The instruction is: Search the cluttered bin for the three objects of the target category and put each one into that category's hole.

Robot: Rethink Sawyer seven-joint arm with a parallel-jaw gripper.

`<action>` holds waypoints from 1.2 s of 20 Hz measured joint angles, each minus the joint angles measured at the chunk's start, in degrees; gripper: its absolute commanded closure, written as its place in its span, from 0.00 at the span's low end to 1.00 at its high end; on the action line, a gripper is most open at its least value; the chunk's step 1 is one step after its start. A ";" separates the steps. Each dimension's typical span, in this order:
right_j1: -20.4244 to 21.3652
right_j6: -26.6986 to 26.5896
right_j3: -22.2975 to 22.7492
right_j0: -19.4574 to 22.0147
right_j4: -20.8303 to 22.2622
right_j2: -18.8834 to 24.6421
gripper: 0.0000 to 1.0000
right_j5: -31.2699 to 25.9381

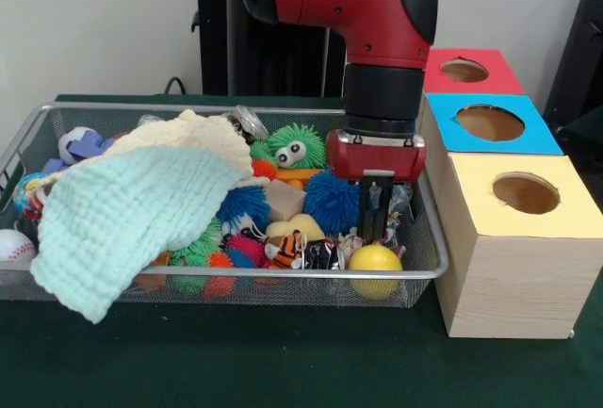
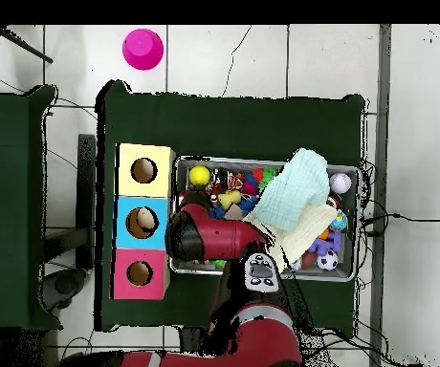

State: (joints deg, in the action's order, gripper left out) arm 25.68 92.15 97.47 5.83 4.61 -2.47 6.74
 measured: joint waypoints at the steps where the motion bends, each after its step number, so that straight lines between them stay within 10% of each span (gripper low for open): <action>1: 1.06 0.00 0.01 -0.11 -0.46 0.03 1.00 -1.59; 7: 4.21 0.00 0.05 -0.41 -2.44 0.08 1.00 -7.82; 8: 5.10 0.00 0.09 -0.39 -2.62 0.12 0.00 -8.49; 24: 4.48 0.00 0.14 -0.68 -2.55 0.21 0.00 -8.47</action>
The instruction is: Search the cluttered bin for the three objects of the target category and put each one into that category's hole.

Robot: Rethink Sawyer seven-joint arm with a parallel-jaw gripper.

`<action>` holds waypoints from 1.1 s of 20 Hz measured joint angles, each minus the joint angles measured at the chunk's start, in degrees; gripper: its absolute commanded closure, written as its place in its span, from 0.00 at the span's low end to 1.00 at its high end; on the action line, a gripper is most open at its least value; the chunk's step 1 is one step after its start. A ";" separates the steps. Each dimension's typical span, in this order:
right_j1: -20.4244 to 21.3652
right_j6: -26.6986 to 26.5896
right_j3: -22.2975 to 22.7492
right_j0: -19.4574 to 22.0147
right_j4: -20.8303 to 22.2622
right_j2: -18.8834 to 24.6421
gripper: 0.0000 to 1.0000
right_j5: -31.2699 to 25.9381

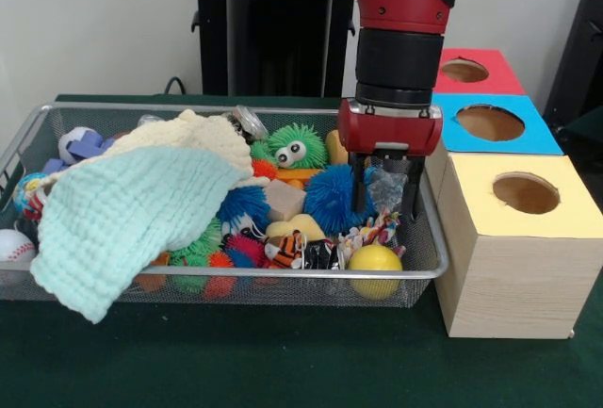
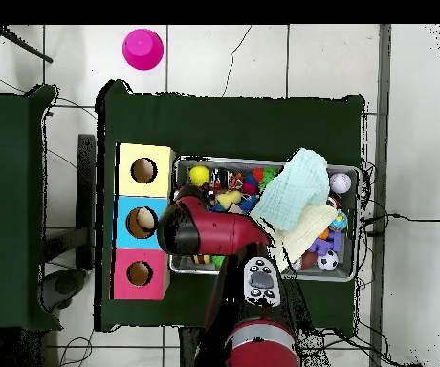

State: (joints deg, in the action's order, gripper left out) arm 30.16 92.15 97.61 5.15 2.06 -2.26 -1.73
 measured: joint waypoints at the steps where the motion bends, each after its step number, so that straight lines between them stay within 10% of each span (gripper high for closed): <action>1: -0.27 0.00 -0.01 -0.09 0.01 0.00 0.00 0.02; 22: -9.11 0.01 -0.16 -1.67 -0.01 -1.93 0.00 5.66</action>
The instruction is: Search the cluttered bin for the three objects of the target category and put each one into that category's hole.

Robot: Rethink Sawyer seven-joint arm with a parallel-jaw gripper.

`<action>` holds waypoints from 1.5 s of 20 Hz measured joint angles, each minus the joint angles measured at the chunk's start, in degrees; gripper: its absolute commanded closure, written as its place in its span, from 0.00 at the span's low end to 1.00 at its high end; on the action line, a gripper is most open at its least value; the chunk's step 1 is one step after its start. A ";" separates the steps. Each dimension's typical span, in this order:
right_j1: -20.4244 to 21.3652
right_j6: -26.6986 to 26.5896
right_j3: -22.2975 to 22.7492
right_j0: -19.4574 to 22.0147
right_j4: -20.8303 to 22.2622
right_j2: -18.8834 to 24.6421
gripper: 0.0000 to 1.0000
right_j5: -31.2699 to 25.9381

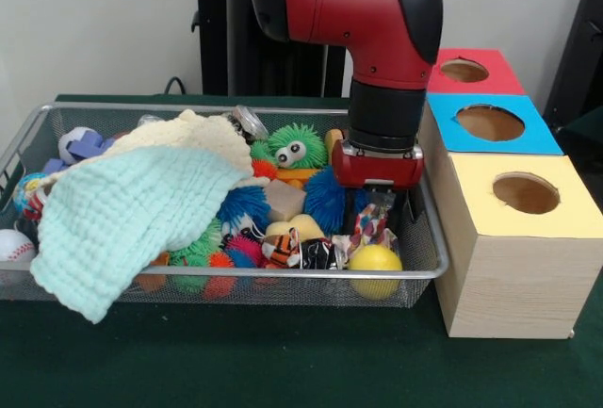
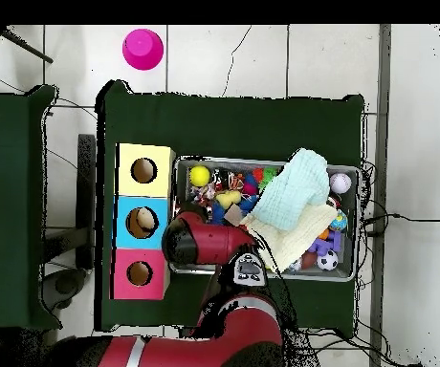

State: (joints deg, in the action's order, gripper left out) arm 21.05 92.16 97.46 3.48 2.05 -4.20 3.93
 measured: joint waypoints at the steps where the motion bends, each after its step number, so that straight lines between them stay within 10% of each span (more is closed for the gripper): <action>1: -0.10 0.00 -0.07 -0.02 -0.01 -0.17 0.00 -0.28; 4: -0.34 0.00 -0.46 -0.14 -0.01 -0.55 0.00 -2.39; 5: -0.35 -0.01 -0.55 -0.14 -0.01 -0.55 1.00 -3.58; 15: 1.09 -0.01 -0.51 0.04 0.01 -0.50 1.00 -4.94; 30: 13.98 -0.01 -0.43 2.13 -0.01 2.34 1.00 -14.38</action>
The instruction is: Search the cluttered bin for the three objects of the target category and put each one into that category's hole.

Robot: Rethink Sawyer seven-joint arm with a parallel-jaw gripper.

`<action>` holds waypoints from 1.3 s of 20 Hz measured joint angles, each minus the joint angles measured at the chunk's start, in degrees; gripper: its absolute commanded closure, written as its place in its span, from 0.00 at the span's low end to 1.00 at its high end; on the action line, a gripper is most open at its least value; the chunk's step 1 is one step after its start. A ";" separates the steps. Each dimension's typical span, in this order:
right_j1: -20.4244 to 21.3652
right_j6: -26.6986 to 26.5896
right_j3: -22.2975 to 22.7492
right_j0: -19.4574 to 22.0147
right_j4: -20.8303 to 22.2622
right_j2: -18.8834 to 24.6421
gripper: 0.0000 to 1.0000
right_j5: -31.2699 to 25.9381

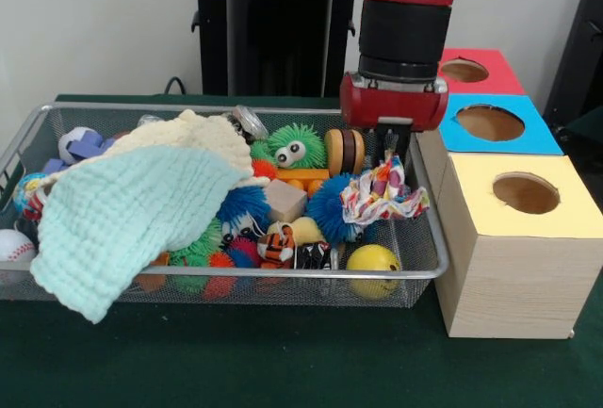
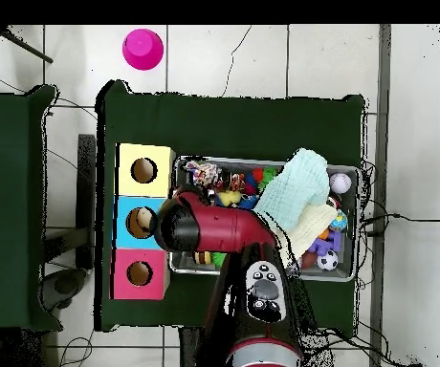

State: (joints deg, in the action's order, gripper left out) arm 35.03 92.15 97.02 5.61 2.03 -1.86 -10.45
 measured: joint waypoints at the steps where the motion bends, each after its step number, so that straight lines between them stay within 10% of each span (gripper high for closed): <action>1: 0.28 0.00 0.00 0.14 -0.02 0.15 1.00 -0.06; 15: 5.53 0.00 -2.49 0.22 -3.25 2.31 1.00 -14.65; 26: 5.51 0.00 -2.79 -1.79 -9.35 2.64 1.00 -15.88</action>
State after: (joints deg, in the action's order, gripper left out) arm 40.54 92.15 94.24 3.82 -7.31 0.78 -26.33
